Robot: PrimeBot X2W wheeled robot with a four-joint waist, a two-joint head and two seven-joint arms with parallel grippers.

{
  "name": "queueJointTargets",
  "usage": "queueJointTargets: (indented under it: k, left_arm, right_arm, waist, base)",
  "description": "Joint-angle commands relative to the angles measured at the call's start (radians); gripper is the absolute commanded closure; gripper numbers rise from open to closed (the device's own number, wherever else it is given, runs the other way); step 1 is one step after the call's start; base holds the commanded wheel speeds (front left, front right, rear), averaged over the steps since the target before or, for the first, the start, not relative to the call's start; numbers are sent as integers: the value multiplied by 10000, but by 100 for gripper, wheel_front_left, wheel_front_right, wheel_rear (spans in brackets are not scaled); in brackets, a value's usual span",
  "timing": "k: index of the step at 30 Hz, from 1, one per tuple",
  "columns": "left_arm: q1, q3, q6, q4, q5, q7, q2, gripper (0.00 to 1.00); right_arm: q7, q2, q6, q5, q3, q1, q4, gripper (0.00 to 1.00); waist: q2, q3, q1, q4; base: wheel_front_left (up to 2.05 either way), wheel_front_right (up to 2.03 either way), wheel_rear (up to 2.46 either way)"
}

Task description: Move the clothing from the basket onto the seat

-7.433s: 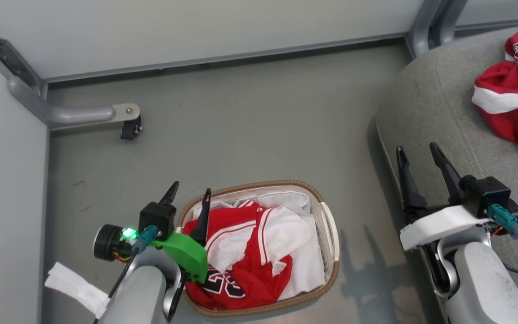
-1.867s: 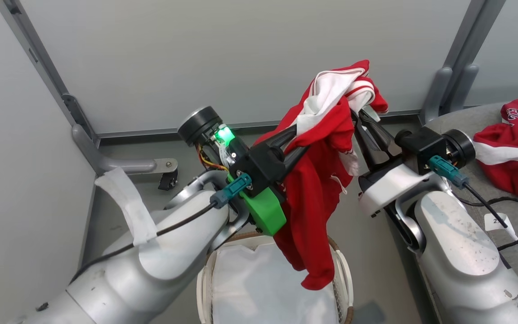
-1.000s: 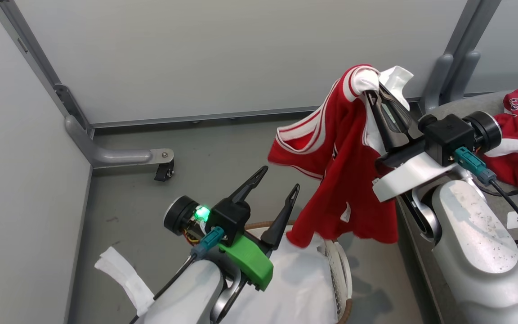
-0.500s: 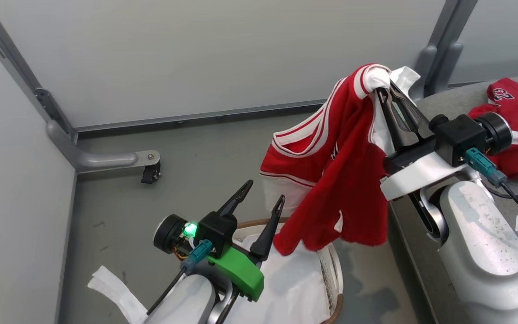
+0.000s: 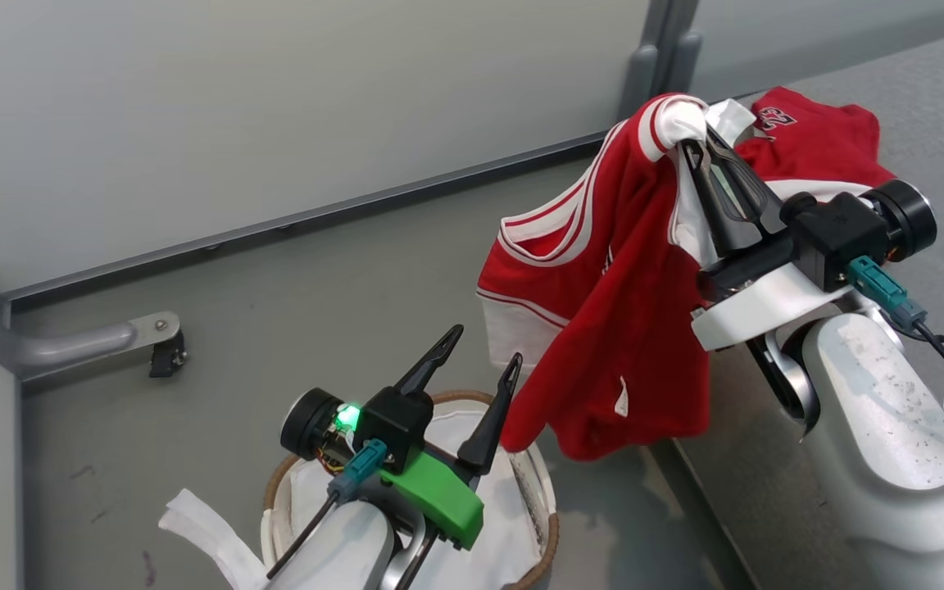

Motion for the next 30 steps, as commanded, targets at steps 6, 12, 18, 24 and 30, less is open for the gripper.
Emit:
queueJointTargets:
  k: [6,12,18,24,30]
  left_arm:
    - [-57,-92,-62,-97,70,-5,34,0]
    - [-249,-144,-52,-164,225,-5,35,0]
    - [-428,-191,-66,-145,419,-5,36,0]
    - [-635,-113,-66,-170,649,-5,36,0]
    - [-869,-9,-70,-329,796,-5,123,0]
  right_arm:
    - [-25,-211,-14,-101,-23,-319,92,100]
    - [-24,-499,-14,-110,-249,-1008,327,100]
    - [-25,-1190,-14,-211,-588,-2591,577,100]
    - [-25,-2346,-14,-235,-1063,-4721,1087,100]
    - [18,-3634,-14,-136,-1559,-6719,2078,100]
  waist:
    - [0,428,0,-1354]
    - [0,792,0,-1523]
    - [0,1289,0,-1278]
    - [0,1820,0,-868]
    - [0,2457,0,-507]
  base:
    - [0,0,0]
    - [0,0,0]
    - [0,0,0]
    - [0,0,0]
    - [0,0,0]
